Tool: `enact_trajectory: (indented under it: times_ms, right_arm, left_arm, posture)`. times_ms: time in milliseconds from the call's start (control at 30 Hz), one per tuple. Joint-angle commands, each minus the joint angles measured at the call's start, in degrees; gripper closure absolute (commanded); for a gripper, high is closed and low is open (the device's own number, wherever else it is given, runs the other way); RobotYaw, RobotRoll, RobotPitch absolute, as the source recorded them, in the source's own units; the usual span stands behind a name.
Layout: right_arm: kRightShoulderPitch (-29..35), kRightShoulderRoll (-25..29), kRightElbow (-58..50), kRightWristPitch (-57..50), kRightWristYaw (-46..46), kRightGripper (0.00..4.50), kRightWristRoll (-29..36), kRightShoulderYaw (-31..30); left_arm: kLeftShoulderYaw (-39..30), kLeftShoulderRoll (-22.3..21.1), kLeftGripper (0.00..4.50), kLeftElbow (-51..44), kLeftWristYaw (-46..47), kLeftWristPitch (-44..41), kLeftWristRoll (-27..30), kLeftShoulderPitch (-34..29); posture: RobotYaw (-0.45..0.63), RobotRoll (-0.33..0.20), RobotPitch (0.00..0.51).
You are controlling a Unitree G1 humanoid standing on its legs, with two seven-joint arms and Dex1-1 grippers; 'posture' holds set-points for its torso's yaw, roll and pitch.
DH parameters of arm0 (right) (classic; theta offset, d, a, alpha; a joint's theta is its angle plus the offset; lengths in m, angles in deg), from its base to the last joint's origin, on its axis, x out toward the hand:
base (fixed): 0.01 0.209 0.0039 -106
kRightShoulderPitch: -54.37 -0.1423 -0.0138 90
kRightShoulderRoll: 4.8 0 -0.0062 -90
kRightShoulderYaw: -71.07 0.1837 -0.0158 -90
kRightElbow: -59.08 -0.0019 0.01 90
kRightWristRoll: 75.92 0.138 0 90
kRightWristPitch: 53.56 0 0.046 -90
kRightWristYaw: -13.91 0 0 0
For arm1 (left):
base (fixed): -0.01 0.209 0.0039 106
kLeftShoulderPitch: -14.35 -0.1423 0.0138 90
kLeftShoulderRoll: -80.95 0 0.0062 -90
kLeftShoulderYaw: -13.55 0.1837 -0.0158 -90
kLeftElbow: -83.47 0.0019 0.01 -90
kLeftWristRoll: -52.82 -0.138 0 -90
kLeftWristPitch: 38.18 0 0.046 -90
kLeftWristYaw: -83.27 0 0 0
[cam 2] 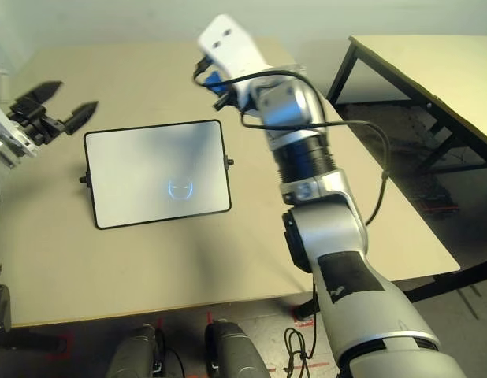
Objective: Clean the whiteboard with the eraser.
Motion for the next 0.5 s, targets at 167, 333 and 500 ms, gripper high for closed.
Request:
enact_trajectory:
  times_ms: [167, 333, 500]
  right_arm:
    - [14.4, -1.3, -11.1, -11.6, -6.2, 3.91, 4.6, 4.3]
    - [18.4, -3.8, -10.0, -11.6, -9.2, 3.91, 6.9, 3.9]
    - [18.5, -5.0, -7.4, -9.6, -11.2, 3.91, 9.1, 3.6]
  left_arm:
    - [-4.2, 0.4, 0.0, 13.2, 5.9, 10.6, -1.9, -3.7]
    - [-4.9, 4.0, 0.0, 19.0, 7.8, 10.5, -0.1, -6.0]
    - [-4.3, 6.5, 0.0, 20.9, 9.1, 10.3, -0.4, -8.0]
  posture:
    - [-0.03, 0.0, 0.068]
    - [-0.03, 0.0, 0.078]
    - [-0.02, 0.0, 0.094]
